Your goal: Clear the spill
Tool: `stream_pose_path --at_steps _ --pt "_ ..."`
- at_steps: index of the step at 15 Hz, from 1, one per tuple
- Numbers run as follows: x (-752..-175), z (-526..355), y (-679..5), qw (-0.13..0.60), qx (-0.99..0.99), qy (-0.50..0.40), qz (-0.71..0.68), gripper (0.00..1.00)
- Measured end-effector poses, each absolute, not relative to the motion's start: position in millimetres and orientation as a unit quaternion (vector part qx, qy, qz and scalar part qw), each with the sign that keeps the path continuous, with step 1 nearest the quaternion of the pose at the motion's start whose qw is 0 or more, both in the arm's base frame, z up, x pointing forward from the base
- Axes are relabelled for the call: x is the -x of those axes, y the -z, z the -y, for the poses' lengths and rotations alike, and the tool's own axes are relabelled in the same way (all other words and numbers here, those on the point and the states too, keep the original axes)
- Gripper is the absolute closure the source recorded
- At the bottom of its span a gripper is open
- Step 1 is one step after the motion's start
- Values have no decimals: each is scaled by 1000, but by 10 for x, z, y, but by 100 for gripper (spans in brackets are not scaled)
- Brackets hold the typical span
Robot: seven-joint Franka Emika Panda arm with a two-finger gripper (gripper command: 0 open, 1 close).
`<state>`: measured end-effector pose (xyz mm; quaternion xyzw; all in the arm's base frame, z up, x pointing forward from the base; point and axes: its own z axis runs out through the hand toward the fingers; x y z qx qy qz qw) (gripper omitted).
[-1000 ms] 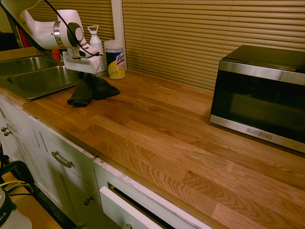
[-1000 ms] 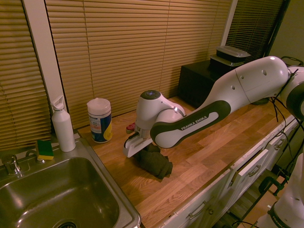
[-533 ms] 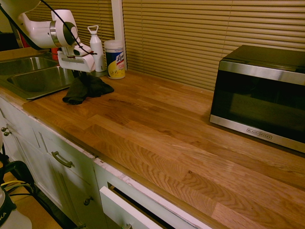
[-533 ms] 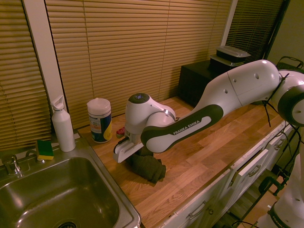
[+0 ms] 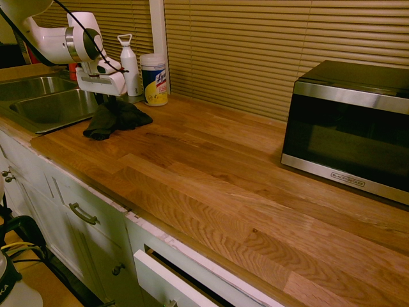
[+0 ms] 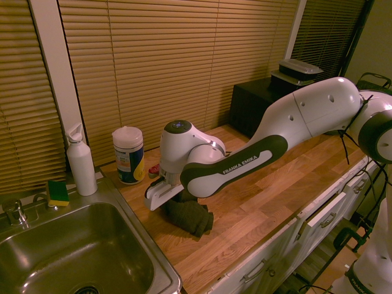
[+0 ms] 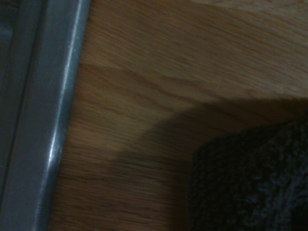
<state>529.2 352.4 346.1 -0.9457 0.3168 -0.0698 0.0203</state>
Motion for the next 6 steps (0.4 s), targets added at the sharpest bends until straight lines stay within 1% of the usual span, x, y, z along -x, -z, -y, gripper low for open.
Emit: stream_pose_path --at_steps 6 --pt "-5182 -3549 -4112 43 939 97 -327 0"
